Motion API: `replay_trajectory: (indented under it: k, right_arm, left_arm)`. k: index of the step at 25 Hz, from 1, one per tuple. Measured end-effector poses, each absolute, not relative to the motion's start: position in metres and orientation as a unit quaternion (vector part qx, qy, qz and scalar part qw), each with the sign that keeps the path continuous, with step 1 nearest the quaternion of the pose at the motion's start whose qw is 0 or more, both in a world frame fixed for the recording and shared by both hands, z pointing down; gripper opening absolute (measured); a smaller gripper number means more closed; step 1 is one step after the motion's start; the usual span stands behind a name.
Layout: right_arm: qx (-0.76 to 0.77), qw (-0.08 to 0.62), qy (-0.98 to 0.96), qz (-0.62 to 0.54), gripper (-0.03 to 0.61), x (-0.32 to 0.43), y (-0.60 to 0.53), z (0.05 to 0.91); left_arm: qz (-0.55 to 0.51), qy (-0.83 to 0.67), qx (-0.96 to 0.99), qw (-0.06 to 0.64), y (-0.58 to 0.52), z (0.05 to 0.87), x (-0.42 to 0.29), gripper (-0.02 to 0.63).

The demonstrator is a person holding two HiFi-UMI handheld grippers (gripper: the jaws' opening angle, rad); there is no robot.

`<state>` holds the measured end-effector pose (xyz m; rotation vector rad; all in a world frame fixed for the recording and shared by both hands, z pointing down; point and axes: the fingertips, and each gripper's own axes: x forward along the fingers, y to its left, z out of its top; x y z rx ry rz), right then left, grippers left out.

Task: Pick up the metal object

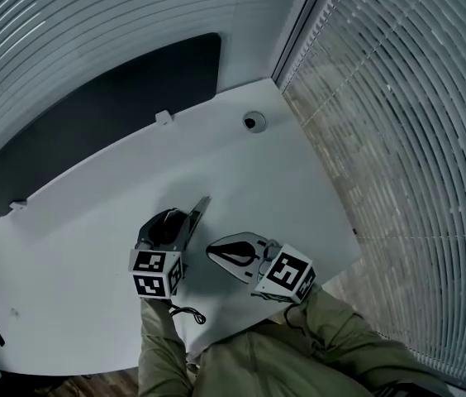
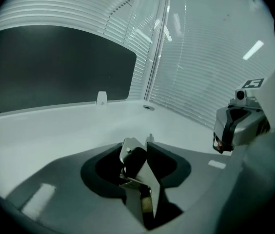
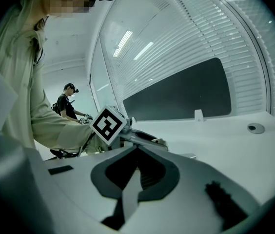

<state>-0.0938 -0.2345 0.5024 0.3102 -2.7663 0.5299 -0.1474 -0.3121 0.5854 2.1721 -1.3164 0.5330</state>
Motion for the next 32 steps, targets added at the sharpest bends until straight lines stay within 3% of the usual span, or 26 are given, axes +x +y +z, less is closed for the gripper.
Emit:
replay_trajectory:
  k: [3, 7, 14, 32]
  right_arm:
    - [0.108, 0.154, -0.965, 0.185, 0.002, -0.093, -0.235, 0.500]
    - [0.106, 0.150, -0.966, 0.182, 0.002, -0.093, -0.239, 0.497]
    - [0.102, 0.141, -0.970, 0.170, 0.003, -0.091, -0.244, 0.490]
    - [0.087, 0.089, -0.986, 0.109, 0.002, -0.067, -0.214, 0.429]
  left_arm:
    - [0.175, -0.485, 0.809, 0.282, -0.310, 0.575, -0.145, 0.076]
    - [0.194, -0.485, 0.813, 0.257, -0.308, 0.571, -0.142, 0.054]
    - [0.177, -0.495, 0.821, 0.223, -0.304, 0.545, -0.139, 0.051]
    - [0.132, -0.540, 0.829, 0.061, -0.226, 0.413, -0.123, 0.051]
